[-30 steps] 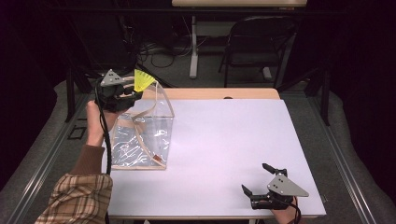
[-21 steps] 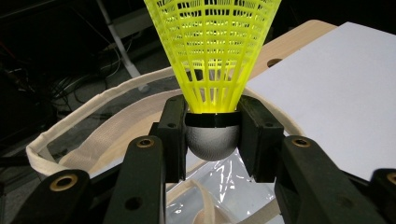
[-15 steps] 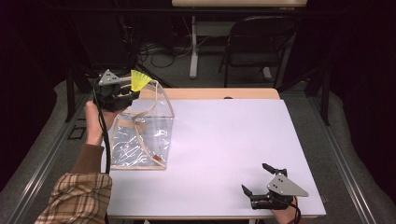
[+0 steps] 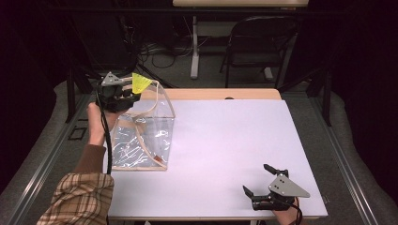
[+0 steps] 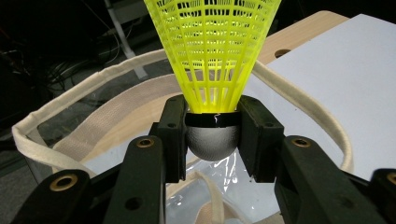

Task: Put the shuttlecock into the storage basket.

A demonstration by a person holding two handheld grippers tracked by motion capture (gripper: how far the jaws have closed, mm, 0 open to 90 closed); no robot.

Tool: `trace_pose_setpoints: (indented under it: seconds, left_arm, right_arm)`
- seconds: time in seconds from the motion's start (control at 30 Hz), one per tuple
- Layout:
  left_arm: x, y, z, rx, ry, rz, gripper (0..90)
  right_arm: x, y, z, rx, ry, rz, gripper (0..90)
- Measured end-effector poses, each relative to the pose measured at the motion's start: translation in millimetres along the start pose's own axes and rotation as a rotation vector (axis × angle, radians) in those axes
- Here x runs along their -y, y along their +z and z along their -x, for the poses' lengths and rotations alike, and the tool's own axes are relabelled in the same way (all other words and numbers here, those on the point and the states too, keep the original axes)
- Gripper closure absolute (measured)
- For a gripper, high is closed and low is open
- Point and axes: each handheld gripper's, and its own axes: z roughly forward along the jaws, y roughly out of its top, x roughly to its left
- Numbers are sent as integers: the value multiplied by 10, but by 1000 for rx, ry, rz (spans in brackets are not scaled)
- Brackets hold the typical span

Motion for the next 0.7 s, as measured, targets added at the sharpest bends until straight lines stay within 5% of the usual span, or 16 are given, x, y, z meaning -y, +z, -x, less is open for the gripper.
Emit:
trace_pose_setpoints:
  seconds: [0.7]
  left_arm:
    - [86, 145, -92, 9, -42, -36, 646]
  right_arm:
    - [3, 6, 1, 0, 2, 1, 3]
